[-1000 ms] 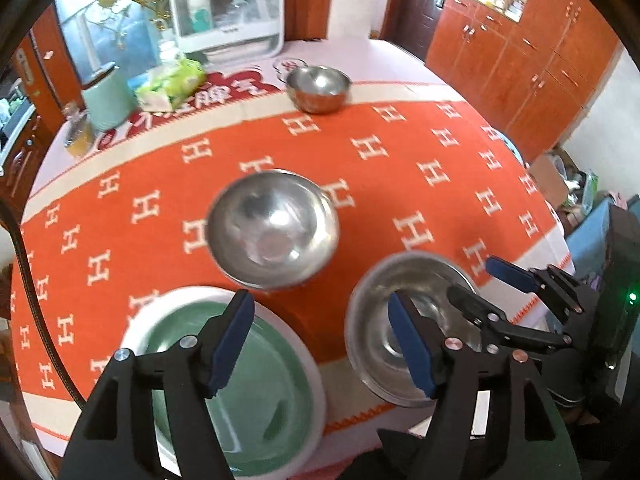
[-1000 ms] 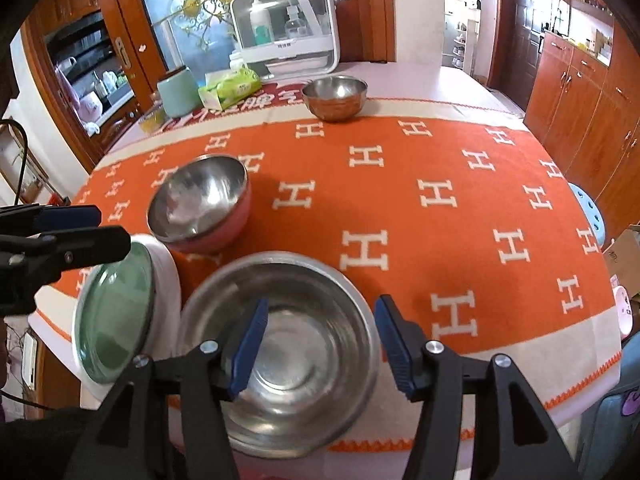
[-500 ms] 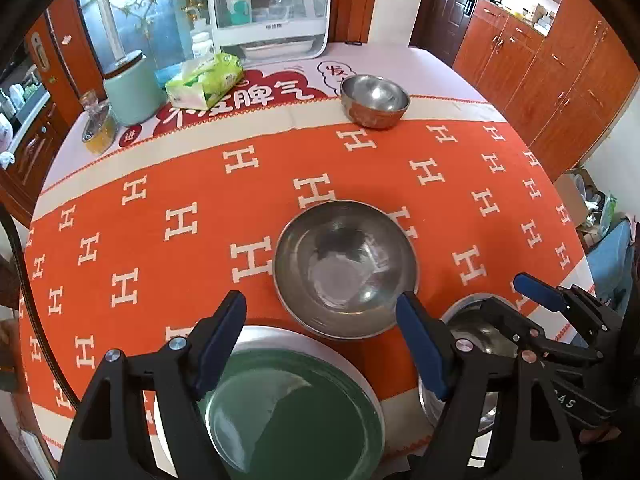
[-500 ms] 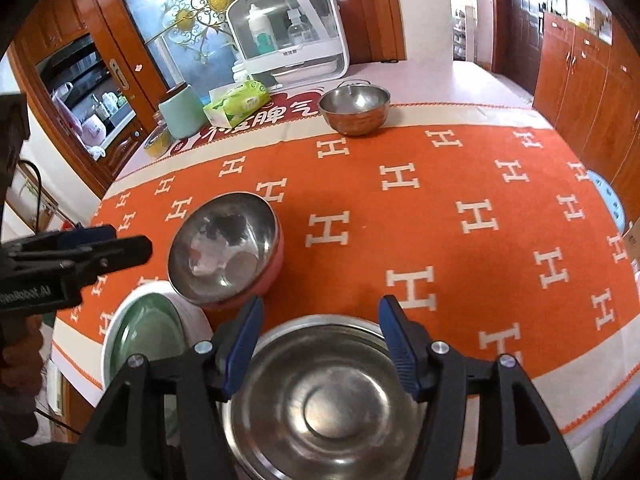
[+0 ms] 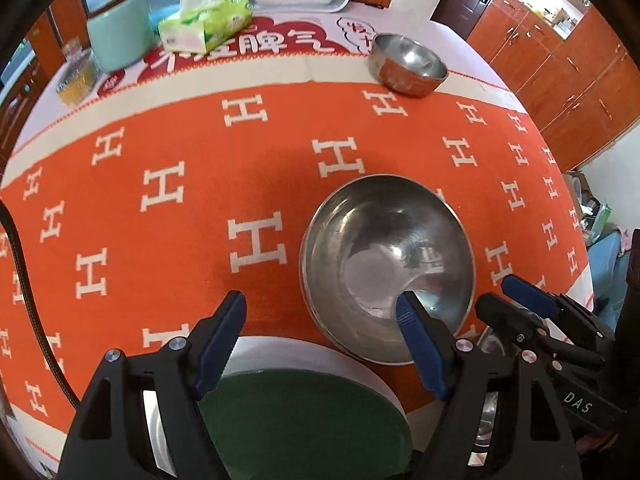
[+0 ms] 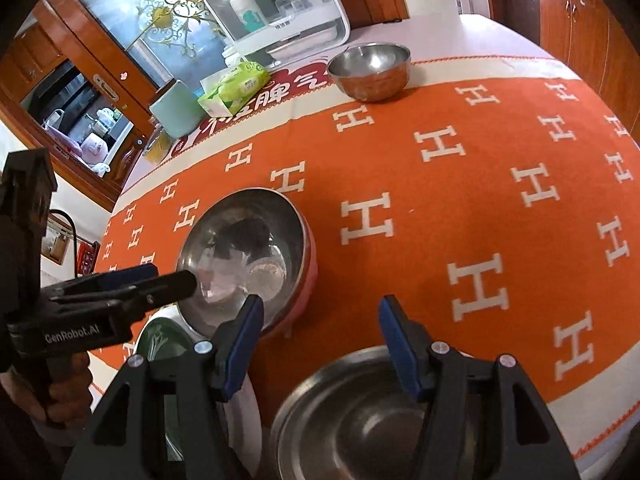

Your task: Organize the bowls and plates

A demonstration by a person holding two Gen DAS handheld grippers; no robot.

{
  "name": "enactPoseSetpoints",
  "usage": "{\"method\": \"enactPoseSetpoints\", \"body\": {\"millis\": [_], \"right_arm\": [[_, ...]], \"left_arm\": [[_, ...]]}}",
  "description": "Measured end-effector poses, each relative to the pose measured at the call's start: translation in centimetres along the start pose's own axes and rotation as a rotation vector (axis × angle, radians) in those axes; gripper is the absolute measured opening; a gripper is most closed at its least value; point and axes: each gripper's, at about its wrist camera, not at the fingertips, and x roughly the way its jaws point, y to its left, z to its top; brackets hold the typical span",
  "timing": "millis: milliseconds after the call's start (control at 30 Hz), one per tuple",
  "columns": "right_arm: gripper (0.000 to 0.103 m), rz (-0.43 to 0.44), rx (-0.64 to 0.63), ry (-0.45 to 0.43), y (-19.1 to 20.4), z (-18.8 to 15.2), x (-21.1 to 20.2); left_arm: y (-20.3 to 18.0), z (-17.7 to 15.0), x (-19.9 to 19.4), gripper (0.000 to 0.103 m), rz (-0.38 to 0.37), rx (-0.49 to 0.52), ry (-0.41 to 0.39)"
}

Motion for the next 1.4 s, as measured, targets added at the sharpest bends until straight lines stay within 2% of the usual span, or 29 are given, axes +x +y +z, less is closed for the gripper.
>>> {"method": "enactPoseSetpoints", "body": {"millis": [367,467,533,633,700,933,1033,1233,1400], "right_arm": [[0.060,0.025,0.072,0.042,-0.1,0.7,3.0],[0.053,0.019,0.064,0.042,0.1,1.0,3.4],[0.045,0.022,0.059,0.047,0.3,1.2,3.8],[0.036,0.026,0.058,0.058,0.3,1.3,4.3],[0.032,0.028,0.059,0.065,0.3,1.3,4.7],[0.022,0.038,0.050,0.082,0.6,1.4,5.6],[0.022,0.039,0.050,0.081,0.6,1.5,5.6],[0.018,0.014,0.041,0.082,0.6,1.5,5.4],[0.017,0.007,0.016,0.039,1.0,1.6,4.1]], "left_arm": [[0.8,0.9,3.5,0.072,-0.098,-0.009,0.067],[0.6,1.2,4.3,0.067,-0.110,-0.006,0.088],[0.5,1.3,4.8,0.057,-0.119,0.000,0.106],[0.2,1.3,5.4,0.053,-0.131,0.011,0.124],[0.0,1.3,5.5,0.046,-0.142,0.013,0.129],[0.1,1.1,6.2,0.030,-0.149,0.001,0.153],[0.6,1.1,6.3,0.023,-0.149,-0.018,0.156],[0.7,0.8,5.5,0.021,-0.138,0.004,0.136],[0.3,0.7,3.9,0.021,-0.144,0.001,0.093]]}}
